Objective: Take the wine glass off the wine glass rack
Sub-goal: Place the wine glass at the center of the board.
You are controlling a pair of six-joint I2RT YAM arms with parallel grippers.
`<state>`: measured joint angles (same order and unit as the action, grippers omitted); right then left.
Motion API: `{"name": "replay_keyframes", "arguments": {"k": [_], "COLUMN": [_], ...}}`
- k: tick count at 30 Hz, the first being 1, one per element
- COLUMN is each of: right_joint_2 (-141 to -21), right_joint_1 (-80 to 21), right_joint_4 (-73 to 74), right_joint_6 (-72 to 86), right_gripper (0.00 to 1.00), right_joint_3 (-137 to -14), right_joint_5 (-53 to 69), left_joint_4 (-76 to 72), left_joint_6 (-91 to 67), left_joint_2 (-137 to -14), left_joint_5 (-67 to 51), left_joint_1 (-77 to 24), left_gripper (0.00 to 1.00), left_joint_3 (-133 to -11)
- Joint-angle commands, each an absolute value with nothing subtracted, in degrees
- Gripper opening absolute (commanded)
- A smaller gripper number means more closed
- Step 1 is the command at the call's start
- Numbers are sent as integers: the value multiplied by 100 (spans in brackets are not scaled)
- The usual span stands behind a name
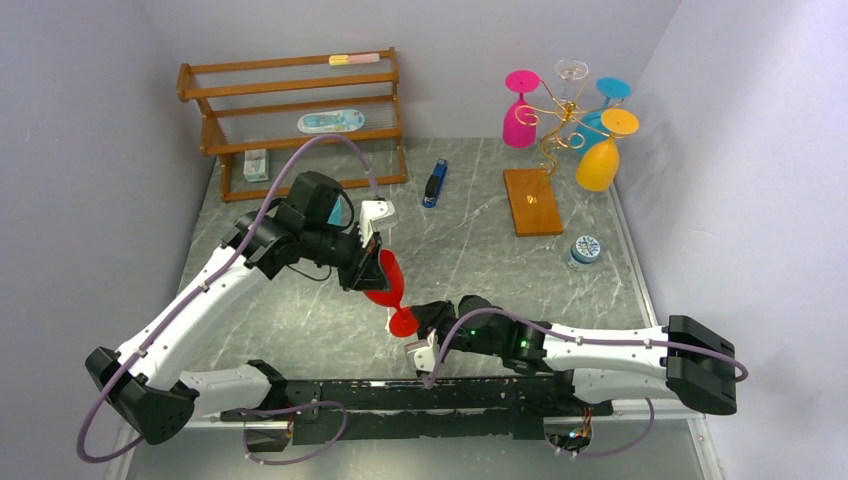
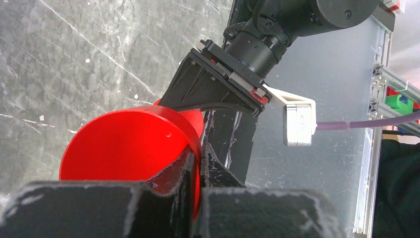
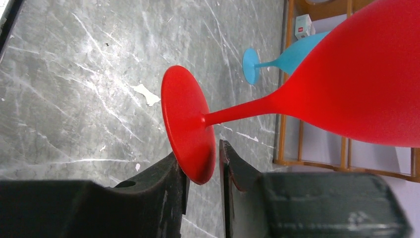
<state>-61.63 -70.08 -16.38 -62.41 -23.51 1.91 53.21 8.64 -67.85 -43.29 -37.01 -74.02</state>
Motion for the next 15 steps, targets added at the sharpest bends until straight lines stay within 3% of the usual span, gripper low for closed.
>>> {"name": "replay_keyframes", "arguments": {"k": [1, 9, 15], "right_joint_2": [-6176, -5909, -5483], "right_joint_1": [-7003, -7006, -7006], "right_joint_4": [-1847, -2065, -1987], "right_joint_6": [-6028, -5554, -5087], "right_gripper": [32, 45, 48], "right_joint_3": [-2531, -2364, -2189], "right_joint_5": [91, 18, -116], "left_joint_4": [5395, 4964, 4543], "left_joint_6": [955, 596, 267], "left_joint_2": [-6696, -6642, -6651], "left_joint_5": [-4289, -3490, -2843], "left_joint_1": [-3761, -3757, -3759], "left_gripper": [5, 5, 5], "left_joint_3": [-7338, -7436, -7475]}}
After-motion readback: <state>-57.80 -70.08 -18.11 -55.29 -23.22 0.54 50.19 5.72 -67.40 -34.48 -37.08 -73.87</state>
